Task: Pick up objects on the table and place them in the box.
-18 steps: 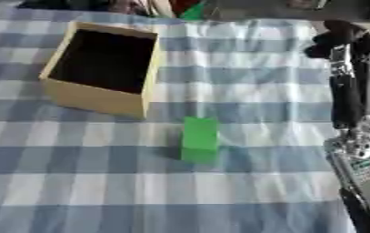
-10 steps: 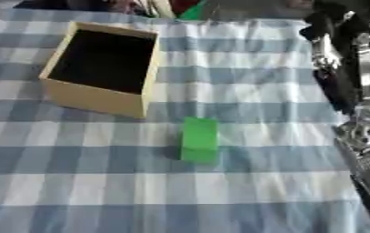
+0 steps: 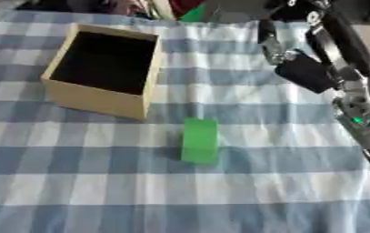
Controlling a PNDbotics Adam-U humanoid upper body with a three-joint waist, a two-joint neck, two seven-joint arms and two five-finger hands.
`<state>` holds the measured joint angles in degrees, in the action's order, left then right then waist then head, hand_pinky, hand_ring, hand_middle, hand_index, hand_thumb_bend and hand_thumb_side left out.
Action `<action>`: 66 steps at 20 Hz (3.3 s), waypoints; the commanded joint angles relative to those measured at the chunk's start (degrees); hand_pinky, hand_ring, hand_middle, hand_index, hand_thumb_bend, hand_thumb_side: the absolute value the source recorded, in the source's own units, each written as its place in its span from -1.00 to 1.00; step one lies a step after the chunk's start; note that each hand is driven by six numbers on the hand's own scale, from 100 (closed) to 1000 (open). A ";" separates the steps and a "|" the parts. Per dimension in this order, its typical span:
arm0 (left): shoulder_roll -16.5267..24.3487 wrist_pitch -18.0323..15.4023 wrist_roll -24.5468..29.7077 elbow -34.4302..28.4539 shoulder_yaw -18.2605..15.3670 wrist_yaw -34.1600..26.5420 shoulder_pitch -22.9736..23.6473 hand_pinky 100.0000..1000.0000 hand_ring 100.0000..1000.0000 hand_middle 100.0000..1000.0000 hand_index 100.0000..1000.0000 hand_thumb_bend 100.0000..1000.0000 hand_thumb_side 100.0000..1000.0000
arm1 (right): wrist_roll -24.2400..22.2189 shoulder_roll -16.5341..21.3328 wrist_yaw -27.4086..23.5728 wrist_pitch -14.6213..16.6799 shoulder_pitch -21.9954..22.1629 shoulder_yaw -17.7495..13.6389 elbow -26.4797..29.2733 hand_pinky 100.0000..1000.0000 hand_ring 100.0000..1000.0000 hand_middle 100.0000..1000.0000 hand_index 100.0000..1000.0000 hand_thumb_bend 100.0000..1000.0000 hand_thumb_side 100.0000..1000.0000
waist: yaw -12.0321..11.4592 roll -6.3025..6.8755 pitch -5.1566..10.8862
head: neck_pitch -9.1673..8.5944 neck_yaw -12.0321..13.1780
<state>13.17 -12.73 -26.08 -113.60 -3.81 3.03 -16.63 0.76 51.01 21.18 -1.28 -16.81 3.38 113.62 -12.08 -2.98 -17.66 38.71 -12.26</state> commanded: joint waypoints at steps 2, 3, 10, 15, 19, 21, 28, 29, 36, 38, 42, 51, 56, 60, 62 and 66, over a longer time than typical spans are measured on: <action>1.29 0.00 0.35 -0.99 0.02 -0.16 -0.21 0.31 0.12 0.23 0.41 -1.00 0.74 | -6.14 2.97 0.17 -0.67 -2.01 1.45 0.97 0.45 0.46 0.49 0.87 -1.00 0.83 | -0.04 -0.73 2.04 | 0.20 -0.17; 1.28 0.00 0.38 -0.99 0.04 -0.18 -0.22 0.31 0.12 0.23 0.41 -1.00 0.74 | -7.19 2.91 -0.31 -0.99 -2.28 1.81 0.97 0.46 0.47 0.50 0.88 -1.00 0.85 | -0.06 -0.75 2.05 | 0.20 -0.17; 1.25 0.08 0.55 -0.99 0.14 -0.28 -0.21 0.31 0.12 0.23 0.41 -1.00 0.74 | -13.58 2.96 -3.52 -3.34 -3.22 4.17 0.97 0.62 0.61 0.56 1.00 -0.82 0.52 | -0.12 -0.97 2.07 | 0.12 -0.08; 1.23 0.07 0.57 -0.99 0.13 -0.31 -0.22 0.32 0.12 0.23 0.40 -1.00 0.74 | -18.41 2.76 -4.50 -4.90 -3.37 5.57 0.97 0.68 0.70 0.69 1.00 -0.58 0.32 | -0.26 -1.08 2.06 | 0.13 -0.12; 1.18 0.09 0.64 -0.99 0.15 -0.32 -0.23 0.32 0.12 0.23 0.40 -1.00 0.74 | -22.26 2.31 -3.14 -4.71 -3.19 6.74 0.97 0.70 0.73 0.74 1.00 -0.64 0.12 | -0.35 -1.23 2.02 | 0.14 -0.17; 1.13 0.13 0.67 -0.99 0.16 -0.33 -0.23 0.32 0.12 0.23 0.40 -1.00 0.74 | -24.28 1.91 -2.84 -4.49 -2.86 7.44 0.97 0.70 0.74 0.74 1.00 -0.67 0.03 | -0.40 -1.32 1.98 | 0.12 -0.18; 1.07 0.14 0.85 -0.99 0.18 -0.37 -0.35 0.32 0.12 0.23 0.40 -1.00 0.74 | -29.86 0.04 -2.82 -5.72 -1.52 10.15 0.97 0.71 0.75 0.76 1.00 -0.58 0.04 | -0.61 -1.46 1.93 | -0.05 -0.27; 1.07 0.13 0.87 -0.99 0.19 -0.37 -0.36 0.32 0.12 0.23 0.40 -1.00 0.74 | -30.29 -0.15 -2.71 -5.98 -1.44 10.50 0.97 0.71 0.76 0.77 1.00 -0.56 0.06 | -0.63 -1.47 1.92 | -0.06 -0.29; 1.02 0.16 1.20 -0.99 0.28 -0.45 -0.38 0.32 0.12 0.23 0.40 -1.00 0.74 | -31.65 -1.10 0.88 -7.08 -1.12 12.29 0.97 0.71 0.76 0.77 1.00 -0.44 0.19 | -0.67 -1.32 1.84 | -0.20 -0.53; 1.00 0.16 1.30 -0.99 0.29 -0.45 -0.37 0.32 0.12 0.23 0.40 -1.00 0.74 | -31.70 -1.33 1.84 -7.59 -0.95 12.50 0.97 0.70 0.76 0.76 1.00 -0.44 0.19 | -0.65 -1.30 1.82 | -0.24 -0.61; 0.94 0.20 1.48 -0.99 0.37 -0.50 -0.38 0.32 0.12 0.23 0.40 -1.00 0.75 | -31.70 -1.90 4.29 -8.82 -0.77 12.91 0.97 0.70 0.75 0.76 1.00 -0.44 0.18 | -0.69 -1.27 1.74 | -0.28 -0.75; 0.85 0.29 1.86 -0.99 0.44 -0.52 -0.48 0.32 0.12 0.23 0.40 -1.00 0.75 | -31.58 -2.67 7.94 -9.84 -0.18 13.84 0.97 0.69 0.74 0.76 1.00 -0.45 0.20 | -0.83 -1.25 1.41 | -0.41 -0.78; 0.78 0.29 2.03 -0.99 0.51 -0.61 -0.55 0.32 0.12 0.23 0.40 -1.00 0.76 | -33.36 -2.90 8.30 -9.78 -0.17 14.58 0.97 0.70 0.75 0.76 1.00 -0.44 0.20 | -0.91 -1.23 1.27 | -0.45 -0.92; 0.75 0.31 2.19 -0.99 0.57 -0.64 -0.59 0.32 0.12 0.24 0.40 -1.00 0.76 | -34.09 -3.09 8.92 -10.59 -0.09 14.85 0.97 0.68 0.74 0.73 1.00 -0.44 0.20 | -1.01 -1.24 1.10 | -0.62 -1.03; 0.72 0.31 2.32 -0.99 0.62 -0.62 -0.63 0.32 0.12 0.24 0.40 -1.00 0.76 | -34.16 -3.19 9.27 -11.26 -0.11 14.85 0.97 0.67 0.73 0.69 1.00 -0.48 0.21 | -1.07 -1.24 1.01 | -0.75 -1.11; 0.66 0.32 2.49 -0.99 0.63 -0.59 -0.69 0.32 0.12 0.24 0.40 -1.00 0.76 | -33.57 -3.45 9.83 -13.04 -0.23 14.86 0.97 0.63 0.69 0.55 1.00 -0.50 0.19 | -1.19 -1.26 0.86 | -0.91 -1.31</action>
<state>13.17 -12.35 -23.89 -113.60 -3.11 2.61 -16.64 -32.99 46.62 30.50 -13.71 -16.61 18.51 113.62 -13.22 -3.80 -17.66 38.39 -13.35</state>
